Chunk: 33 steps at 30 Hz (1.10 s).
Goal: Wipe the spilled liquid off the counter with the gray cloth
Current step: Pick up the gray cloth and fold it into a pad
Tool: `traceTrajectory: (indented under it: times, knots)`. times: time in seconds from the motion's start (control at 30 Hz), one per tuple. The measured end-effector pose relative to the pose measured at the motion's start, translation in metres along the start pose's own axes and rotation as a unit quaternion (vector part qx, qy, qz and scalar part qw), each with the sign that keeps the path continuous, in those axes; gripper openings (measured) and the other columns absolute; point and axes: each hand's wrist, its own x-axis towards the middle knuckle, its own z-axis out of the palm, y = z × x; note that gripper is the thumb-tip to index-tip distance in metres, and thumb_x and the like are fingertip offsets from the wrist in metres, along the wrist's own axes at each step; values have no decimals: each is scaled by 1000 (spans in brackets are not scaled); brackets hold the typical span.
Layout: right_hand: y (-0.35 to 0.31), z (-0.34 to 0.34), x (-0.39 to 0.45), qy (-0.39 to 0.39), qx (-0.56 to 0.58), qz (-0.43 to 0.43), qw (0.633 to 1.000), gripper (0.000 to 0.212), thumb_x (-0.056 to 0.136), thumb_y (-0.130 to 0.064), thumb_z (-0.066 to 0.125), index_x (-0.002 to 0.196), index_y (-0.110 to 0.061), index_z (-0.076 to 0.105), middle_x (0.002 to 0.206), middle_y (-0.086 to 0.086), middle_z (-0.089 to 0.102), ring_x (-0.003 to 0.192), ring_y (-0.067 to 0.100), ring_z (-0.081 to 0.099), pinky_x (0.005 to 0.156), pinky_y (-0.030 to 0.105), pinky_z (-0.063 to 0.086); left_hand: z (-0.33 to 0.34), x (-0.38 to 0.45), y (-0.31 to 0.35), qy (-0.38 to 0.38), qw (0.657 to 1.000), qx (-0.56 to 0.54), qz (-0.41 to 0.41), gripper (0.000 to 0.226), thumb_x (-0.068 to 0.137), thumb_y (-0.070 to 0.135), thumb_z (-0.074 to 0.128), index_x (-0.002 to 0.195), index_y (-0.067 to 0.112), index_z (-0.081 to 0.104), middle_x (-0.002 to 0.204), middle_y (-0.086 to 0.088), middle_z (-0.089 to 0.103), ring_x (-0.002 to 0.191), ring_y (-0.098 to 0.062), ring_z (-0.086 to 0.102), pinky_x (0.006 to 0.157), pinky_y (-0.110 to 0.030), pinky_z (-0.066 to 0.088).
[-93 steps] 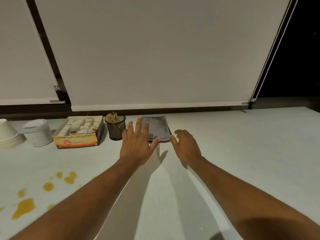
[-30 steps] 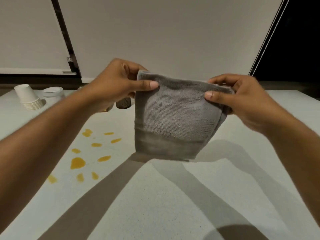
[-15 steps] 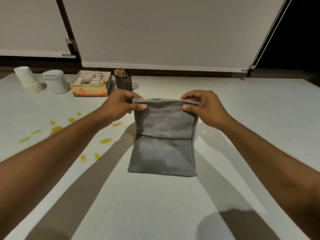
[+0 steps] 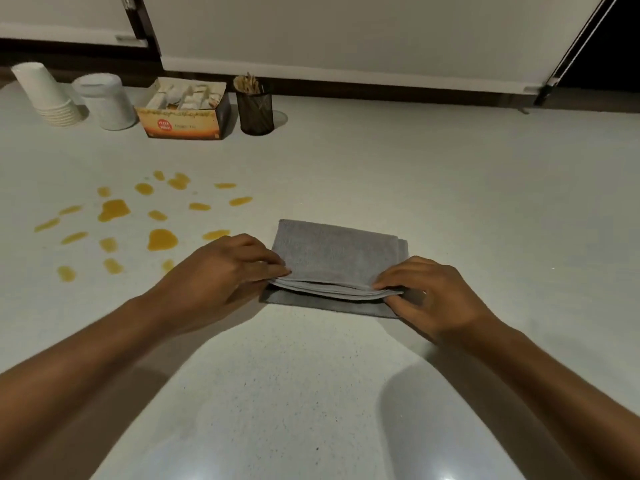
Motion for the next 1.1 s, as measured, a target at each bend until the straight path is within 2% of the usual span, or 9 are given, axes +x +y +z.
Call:
traceTrajectory:
  times: [0.2,0.3,0.47,0.6,0.73,0.83,0.9,1.0,1.1]
  knots:
    - [-18,-8,7,-97,-63,-21,993,23,87,-27,77,110,-29,76,101,-20,69,93,0,59,82,18,46,-1,-10,7,-64,998,6,-2,42,95,30,61,135,22,72,135,3,72,119,-19,67,96,-41,53]
    - [-24,-10,12,-129,-139,-26,981,45,88,-44,69,131,-32,66,117,-19,69,103,4,61,87,19,46,-1,-12,14,-57,998,9,-6,46,95,41,66,134,20,73,132,5,73,118,-16,66,100,-37,51]
    - [-30,3,21,-123,-215,-61,967,33,86,-24,65,118,-26,75,98,-7,72,81,14,64,62,34,59,10,-4,18,-16,998,68,3,34,93,28,70,124,19,78,121,4,79,112,-20,70,91,-37,56]
    - [-41,-16,41,-134,-101,16,986,30,82,-23,59,104,-25,79,93,-10,73,76,8,65,71,33,58,0,14,24,27,999,20,-39,34,87,23,61,113,16,82,99,0,83,85,-19,77,75,-34,62]
    - [-58,-33,61,-215,26,70,974,42,83,-39,73,124,-33,66,112,-15,66,92,8,67,74,29,60,-38,48,24,72,980,-138,-122,32,84,24,71,112,20,84,96,10,82,82,-1,74,75,-24,61]
    - [-76,-23,77,-191,29,54,980,73,82,-63,74,144,-43,41,135,-21,50,112,3,58,82,24,56,-63,73,19,43,974,-189,-121,33,81,12,71,110,20,84,96,10,82,85,-3,76,75,-18,59]
    - [-81,-14,89,-198,81,71,974,83,83,-58,79,151,-47,32,142,-21,49,120,5,57,90,24,55,-78,83,14,6,973,-191,-130,34,81,16,68,111,19,84,98,9,81,89,-2,75,74,-18,59]
    - [-79,-7,106,-207,134,92,965,48,94,-46,72,138,-41,53,125,-15,66,109,12,67,88,33,63,-93,91,2,-49,974,-175,-137,36,85,21,61,113,18,83,107,6,81,96,-6,74,80,-27,63]
    - [-85,-6,116,-203,180,148,951,21,98,-47,63,118,-40,66,106,-14,73,92,13,74,75,27,64,-101,91,-13,-61,973,-164,-153,32,95,21,63,125,18,77,120,1,78,104,-9,72,88,-32,63]
